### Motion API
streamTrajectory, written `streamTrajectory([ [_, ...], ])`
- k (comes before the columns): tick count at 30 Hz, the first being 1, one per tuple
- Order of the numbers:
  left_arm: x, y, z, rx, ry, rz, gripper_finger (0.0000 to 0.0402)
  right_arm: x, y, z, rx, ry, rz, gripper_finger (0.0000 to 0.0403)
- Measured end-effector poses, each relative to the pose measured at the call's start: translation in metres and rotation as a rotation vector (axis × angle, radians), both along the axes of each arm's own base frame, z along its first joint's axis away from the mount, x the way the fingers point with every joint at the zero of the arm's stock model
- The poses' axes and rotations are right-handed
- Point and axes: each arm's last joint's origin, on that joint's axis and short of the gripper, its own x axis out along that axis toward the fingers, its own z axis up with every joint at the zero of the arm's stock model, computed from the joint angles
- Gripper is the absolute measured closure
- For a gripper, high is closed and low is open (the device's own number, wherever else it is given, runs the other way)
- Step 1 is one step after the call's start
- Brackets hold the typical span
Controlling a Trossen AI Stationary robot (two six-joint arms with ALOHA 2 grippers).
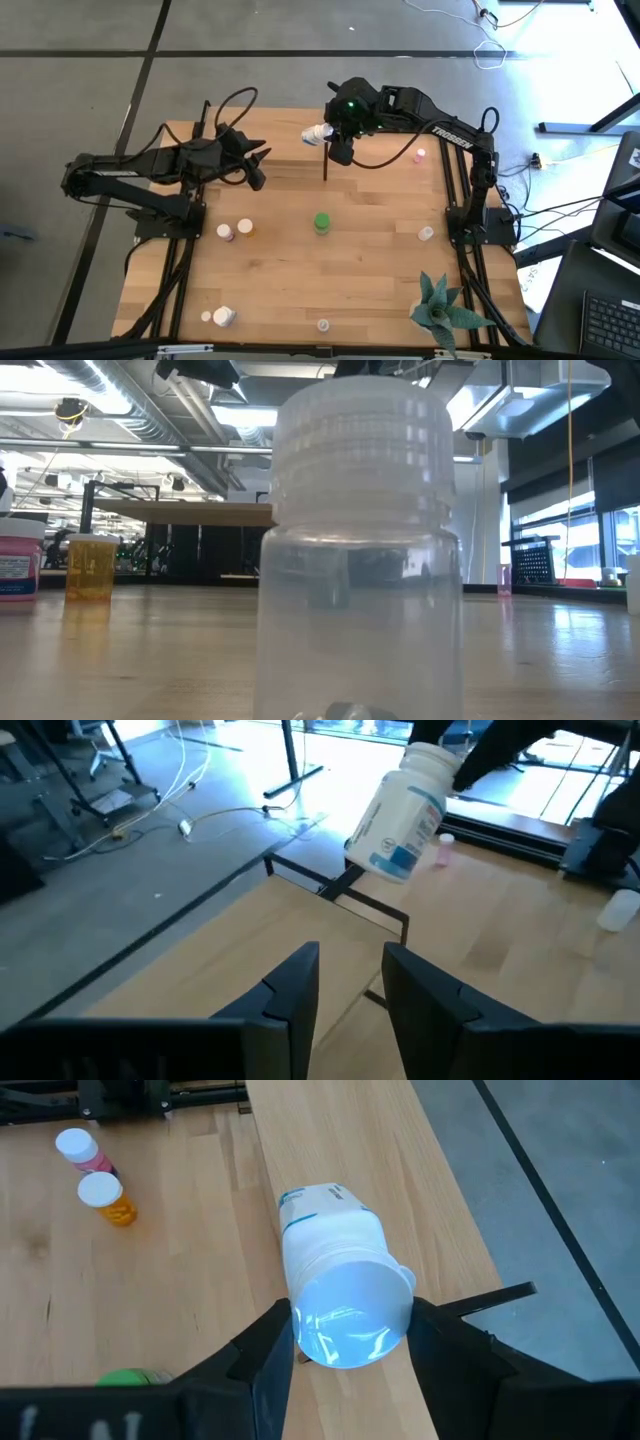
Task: Pick and place medicine bottles onto shelf by color
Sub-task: Put the top white pill bottle on the shelf
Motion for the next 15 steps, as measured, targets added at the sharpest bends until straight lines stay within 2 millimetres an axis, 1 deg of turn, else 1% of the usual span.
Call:
streamTrajectory([
  [5, 0.0018, -0.0025, -0.0006, -0.035, -0.002, -0.101, 0.0295, 0.0000, 0.0000, -0.0001, 0.000, 0.000, 0.000, 0.0225],
  [15, 0.0031, -0.0047, -0.0010, -0.084, -0.019, -0.176, 0.0287, -0.0013, 0.0002, -0.0014, 0.009, 0.017, -0.004, 0.0225],
])
